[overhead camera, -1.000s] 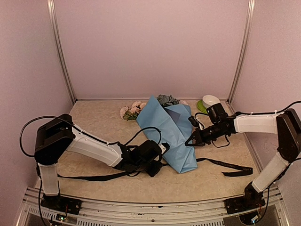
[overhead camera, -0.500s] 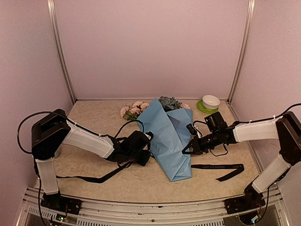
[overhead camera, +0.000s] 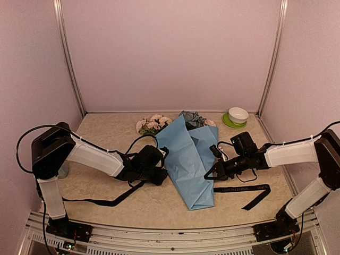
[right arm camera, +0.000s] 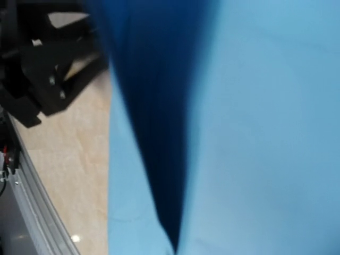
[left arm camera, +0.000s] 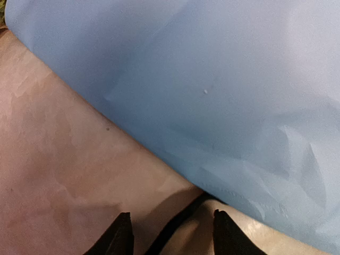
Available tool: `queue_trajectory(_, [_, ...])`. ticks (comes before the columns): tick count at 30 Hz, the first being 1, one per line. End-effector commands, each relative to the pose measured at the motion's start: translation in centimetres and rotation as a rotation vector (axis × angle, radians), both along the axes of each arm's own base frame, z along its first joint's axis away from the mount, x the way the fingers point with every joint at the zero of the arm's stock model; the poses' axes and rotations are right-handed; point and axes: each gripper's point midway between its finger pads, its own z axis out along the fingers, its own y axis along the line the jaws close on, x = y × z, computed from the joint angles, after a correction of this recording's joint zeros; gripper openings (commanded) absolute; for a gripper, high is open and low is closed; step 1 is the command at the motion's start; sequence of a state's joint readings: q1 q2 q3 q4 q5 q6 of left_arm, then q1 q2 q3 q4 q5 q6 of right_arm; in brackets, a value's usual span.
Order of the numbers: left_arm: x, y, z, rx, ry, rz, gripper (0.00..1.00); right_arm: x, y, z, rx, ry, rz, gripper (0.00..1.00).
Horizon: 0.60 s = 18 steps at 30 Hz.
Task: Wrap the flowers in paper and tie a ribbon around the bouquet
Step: Place the folded bouquet on the ribbon.
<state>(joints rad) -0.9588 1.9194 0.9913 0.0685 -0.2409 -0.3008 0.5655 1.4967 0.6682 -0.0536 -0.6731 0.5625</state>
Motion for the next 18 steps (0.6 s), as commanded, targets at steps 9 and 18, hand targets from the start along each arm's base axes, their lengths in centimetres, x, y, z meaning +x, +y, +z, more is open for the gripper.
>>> queue_trajectory(9, [-4.0, 1.2, 10.3, -0.189, 0.050, 0.035, 0.77, -0.8, -0.1, -1.3, -0.002, 0.007, -0.003, 0.00])
queue_trajectory(18, [-6.7, 16.7, 7.3, 0.067, 0.116, 0.763, 0.73, -1.0, -0.3, -2.0, -0.016, -0.001, 0.014, 0.00])
